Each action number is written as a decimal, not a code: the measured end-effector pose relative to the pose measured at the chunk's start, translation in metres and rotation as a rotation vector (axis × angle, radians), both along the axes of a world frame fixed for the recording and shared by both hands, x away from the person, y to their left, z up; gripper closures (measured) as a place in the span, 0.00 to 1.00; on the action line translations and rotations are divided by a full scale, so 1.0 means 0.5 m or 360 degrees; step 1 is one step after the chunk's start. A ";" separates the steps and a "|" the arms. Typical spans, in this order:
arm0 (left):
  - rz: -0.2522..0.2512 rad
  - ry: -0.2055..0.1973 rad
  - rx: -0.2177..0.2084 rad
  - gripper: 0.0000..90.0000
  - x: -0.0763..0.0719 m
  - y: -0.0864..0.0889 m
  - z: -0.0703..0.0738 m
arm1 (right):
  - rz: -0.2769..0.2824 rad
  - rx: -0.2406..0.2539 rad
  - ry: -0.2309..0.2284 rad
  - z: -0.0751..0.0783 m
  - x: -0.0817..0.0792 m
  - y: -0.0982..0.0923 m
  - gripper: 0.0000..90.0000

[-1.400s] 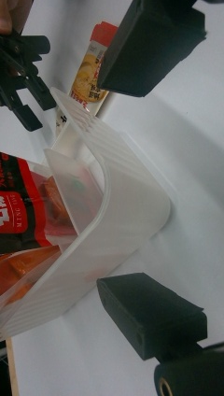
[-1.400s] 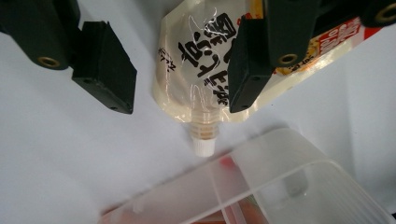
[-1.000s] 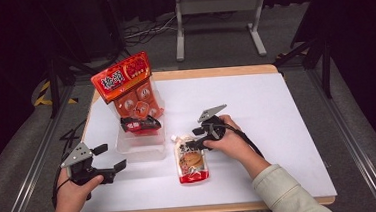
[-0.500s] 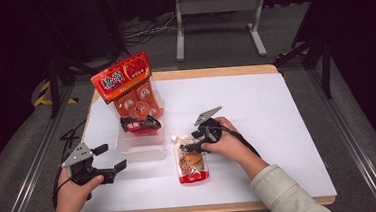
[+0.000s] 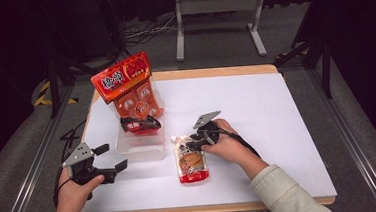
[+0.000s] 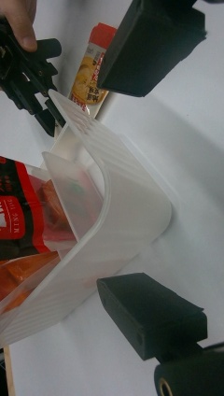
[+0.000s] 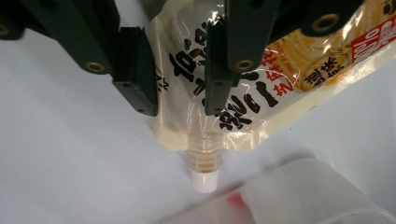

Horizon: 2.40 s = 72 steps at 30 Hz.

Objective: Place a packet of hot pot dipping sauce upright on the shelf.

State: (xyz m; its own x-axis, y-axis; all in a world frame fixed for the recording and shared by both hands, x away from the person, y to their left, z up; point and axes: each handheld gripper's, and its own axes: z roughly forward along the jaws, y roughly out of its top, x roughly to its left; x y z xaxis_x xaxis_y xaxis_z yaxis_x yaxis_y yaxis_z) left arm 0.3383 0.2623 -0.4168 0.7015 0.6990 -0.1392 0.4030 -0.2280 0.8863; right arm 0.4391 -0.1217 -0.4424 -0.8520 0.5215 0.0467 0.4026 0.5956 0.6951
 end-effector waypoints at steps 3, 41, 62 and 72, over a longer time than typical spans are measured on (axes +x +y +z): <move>0.0000 0.0001 0.0002 0.08 0.000 0.000 0.000 | 0.0002 -0.0014 0.0002 0.001 -0.002 0.000 0.86; 0.0003 0.0002 -0.0014 0.08 -0.001 0.005 0.001 | 0.0041 0.0337 0.0086 0.133 -0.041 -0.039 1.00; -0.0009 -0.0001 -0.0020 0.08 -0.004 0.002 0.005 | 0.0159 0.0505 0.0000 0.190 -0.073 -0.040 1.00; -0.0009 -0.0001 -0.0016 0.08 -0.004 0.003 0.004 | 0.0169 0.0577 -0.0085 0.212 -0.074 -0.045 1.00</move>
